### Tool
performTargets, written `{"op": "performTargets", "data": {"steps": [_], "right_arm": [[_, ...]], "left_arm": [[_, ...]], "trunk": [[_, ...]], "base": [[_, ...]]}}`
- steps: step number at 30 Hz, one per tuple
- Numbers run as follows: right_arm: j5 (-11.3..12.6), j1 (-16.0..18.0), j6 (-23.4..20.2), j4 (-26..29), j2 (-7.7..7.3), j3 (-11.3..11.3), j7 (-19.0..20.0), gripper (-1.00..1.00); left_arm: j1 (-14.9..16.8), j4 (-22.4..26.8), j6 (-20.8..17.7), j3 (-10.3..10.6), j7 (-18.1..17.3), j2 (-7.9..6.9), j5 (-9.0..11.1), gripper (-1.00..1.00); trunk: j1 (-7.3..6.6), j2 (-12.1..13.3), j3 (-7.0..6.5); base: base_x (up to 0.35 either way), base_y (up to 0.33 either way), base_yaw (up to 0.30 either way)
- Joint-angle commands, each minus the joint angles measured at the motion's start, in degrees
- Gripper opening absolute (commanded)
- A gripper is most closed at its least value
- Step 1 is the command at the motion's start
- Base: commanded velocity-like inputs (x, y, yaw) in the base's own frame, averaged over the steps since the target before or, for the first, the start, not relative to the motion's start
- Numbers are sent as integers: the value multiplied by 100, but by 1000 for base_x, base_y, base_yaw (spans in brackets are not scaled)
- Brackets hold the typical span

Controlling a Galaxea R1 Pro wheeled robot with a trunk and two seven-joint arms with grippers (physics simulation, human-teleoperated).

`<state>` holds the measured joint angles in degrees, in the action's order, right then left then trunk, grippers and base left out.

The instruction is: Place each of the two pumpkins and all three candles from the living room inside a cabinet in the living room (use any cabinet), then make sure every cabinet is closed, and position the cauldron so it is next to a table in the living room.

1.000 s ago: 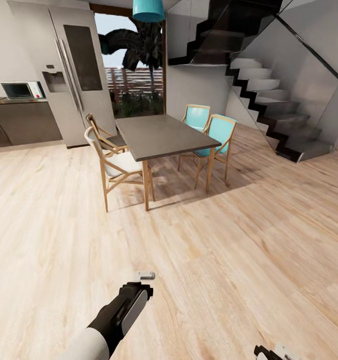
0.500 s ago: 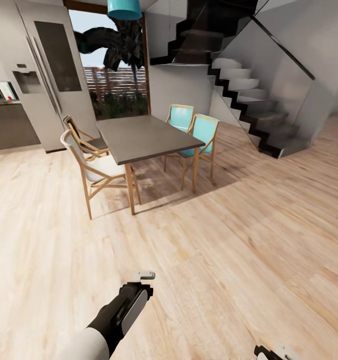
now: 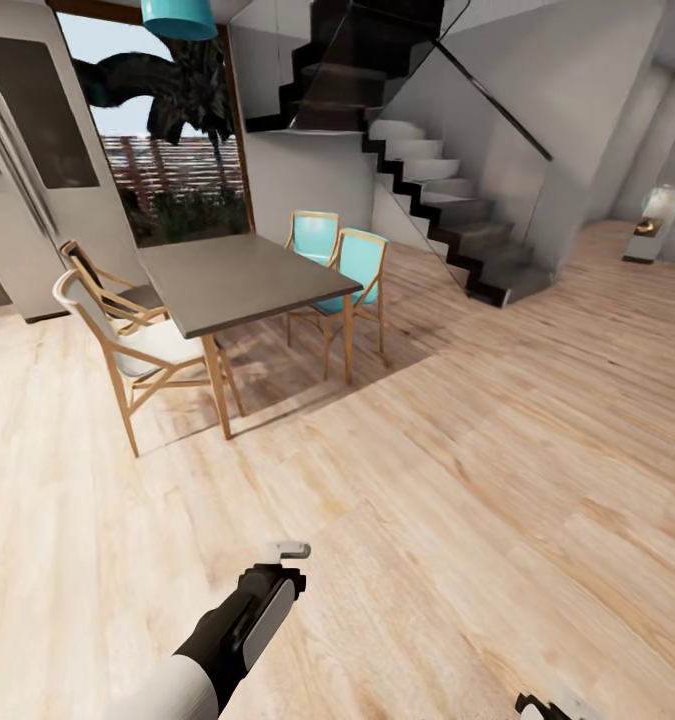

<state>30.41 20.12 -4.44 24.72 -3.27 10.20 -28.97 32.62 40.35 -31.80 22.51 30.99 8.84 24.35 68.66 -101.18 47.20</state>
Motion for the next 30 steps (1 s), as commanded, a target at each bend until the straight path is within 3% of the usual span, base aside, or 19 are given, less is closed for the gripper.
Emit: {"op": "performTargets", "data": {"steps": [1, 17, 19, 23, 30], "right_arm": [[7, 0, -32, 15, 1, 32, -22, 100], [34, 0, -23, 29, 1, 107, -29, 100], [34, 0, -26, 31, 2, 176, -26, 100], [36, 0, -29, 27, 2, 529, -10, 100], [43, 0, -43, 18, 2, 637, 13, 100]], "left_arm": [[5, 8, -11, 25, 56, -5, 61, 100], [3, 8, -19, 25, 61, -5, 61, 100], [4, 8, -19, 25, 63, -5, 61, 100], [1, 8, -19, 25, 65, -4, 61, 100], [2, 8, -19, 44, 69, 0, 62, 100]], "trunk": [[-1, -2, 1], [-1, -2, -52], [-1, -2, -66], [-1, -2, -94], [-1, -2, -146]], "base": [[-1, 0, -273], [0, 0, -273], [0, 0, -234], [0, 0, -220], [0, 0, -200]]}}
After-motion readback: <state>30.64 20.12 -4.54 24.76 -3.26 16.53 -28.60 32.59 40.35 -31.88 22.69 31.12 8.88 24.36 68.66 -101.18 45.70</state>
